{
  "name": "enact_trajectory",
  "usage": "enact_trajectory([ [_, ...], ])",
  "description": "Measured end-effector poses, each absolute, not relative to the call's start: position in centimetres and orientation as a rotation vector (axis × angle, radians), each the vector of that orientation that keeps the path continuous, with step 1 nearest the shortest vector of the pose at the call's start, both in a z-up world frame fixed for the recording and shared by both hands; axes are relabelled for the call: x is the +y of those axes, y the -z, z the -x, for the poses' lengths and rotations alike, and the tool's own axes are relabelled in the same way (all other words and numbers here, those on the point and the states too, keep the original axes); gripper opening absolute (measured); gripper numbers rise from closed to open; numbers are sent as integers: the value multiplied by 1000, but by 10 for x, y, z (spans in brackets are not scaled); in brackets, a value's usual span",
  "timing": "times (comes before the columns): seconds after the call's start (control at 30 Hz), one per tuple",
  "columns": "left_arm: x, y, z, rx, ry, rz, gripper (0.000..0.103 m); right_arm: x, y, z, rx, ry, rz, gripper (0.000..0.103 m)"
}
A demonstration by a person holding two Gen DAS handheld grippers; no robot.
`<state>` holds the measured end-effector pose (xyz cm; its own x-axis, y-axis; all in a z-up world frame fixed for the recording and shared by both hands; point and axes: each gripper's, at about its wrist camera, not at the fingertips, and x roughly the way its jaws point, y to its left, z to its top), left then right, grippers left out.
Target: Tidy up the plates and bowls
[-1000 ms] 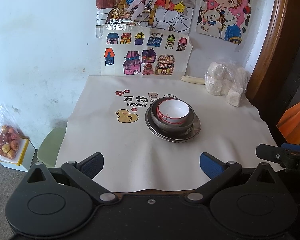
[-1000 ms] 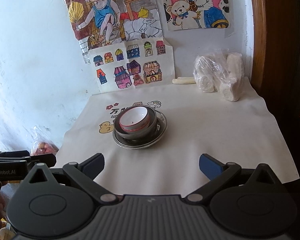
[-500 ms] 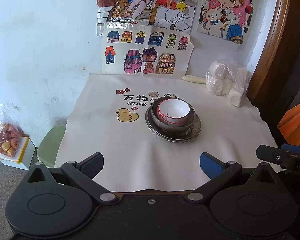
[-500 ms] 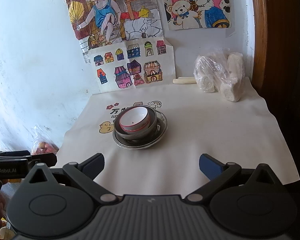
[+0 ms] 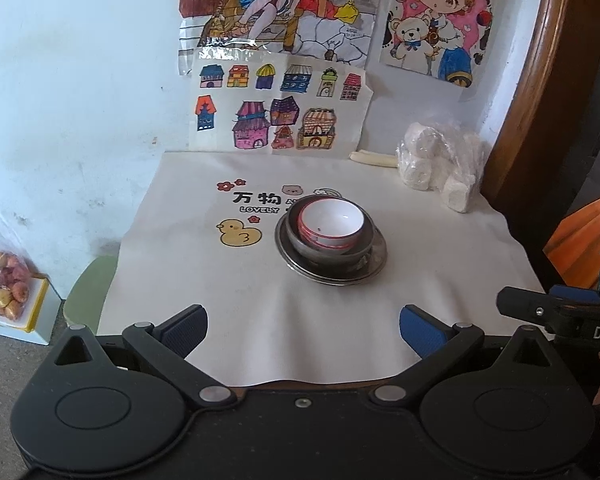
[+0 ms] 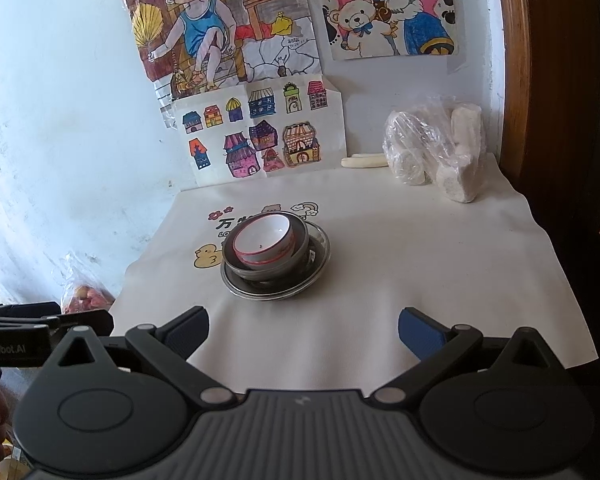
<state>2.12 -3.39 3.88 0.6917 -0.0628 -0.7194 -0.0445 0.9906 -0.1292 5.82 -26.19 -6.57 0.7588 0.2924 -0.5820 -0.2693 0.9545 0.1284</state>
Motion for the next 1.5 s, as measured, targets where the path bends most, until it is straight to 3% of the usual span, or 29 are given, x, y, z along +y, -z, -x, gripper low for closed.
enact_trajectory([
  [1.5, -49, -38, -34, 816, 58, 153, 102, -271, 68, -65, 651, -293, -63, 103],
])
